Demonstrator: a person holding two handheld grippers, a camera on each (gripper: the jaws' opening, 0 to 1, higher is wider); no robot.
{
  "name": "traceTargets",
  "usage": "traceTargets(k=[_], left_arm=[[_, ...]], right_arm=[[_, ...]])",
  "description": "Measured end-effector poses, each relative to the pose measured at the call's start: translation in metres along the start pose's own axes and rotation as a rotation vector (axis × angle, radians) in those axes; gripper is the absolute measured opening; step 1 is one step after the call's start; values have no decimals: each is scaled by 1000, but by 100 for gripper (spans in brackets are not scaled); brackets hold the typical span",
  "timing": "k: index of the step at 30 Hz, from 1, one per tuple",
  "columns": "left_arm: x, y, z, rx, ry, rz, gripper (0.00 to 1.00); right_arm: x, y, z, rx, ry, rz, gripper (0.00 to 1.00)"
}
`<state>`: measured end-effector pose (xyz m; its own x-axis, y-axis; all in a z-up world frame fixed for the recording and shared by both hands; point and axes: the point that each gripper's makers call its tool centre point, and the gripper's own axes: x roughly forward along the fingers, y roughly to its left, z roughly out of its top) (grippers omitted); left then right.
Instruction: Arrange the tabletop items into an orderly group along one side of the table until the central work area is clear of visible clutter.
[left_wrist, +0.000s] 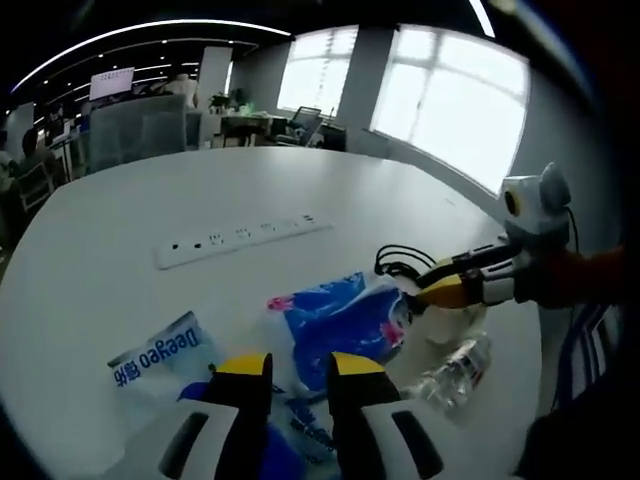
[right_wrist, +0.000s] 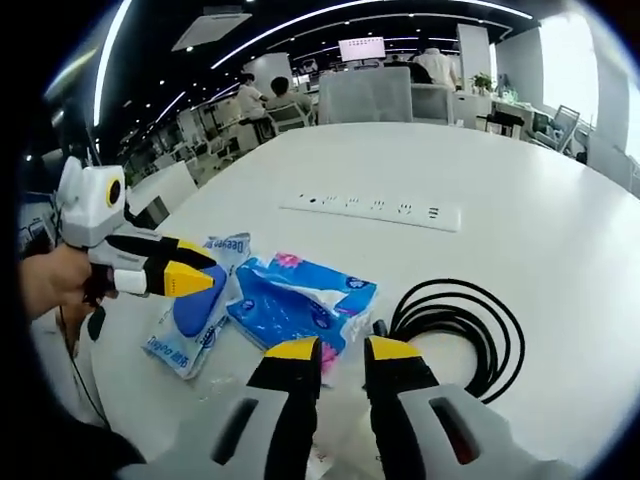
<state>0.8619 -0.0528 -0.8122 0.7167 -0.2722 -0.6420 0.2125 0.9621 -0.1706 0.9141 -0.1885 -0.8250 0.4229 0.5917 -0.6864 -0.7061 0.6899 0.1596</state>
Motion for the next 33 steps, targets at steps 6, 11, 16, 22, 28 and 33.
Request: traceTargets(k=[6,11,16,22,28,33], left_arm=[[10,9,-6,-2,32,-1,19],[16,10,-9,-3,43,-15,17],[23,14,-8,3,43,-9,15],[33,18,-14,0,69,-17,13],[38,13,-18,10,82,-31,4],[39,12,-18,0,82,-36,0]], right_arm=[[8,-5,-2,2,27,4,12],[10,-7,-3,-7,40,14,10],[19,-9,-3,-34,52,23,9],[23,-10,-8,-61,71,35,3],[20,-8,-10,-42,71,43,0],[20,-7,-10,-34,69,48,0]])
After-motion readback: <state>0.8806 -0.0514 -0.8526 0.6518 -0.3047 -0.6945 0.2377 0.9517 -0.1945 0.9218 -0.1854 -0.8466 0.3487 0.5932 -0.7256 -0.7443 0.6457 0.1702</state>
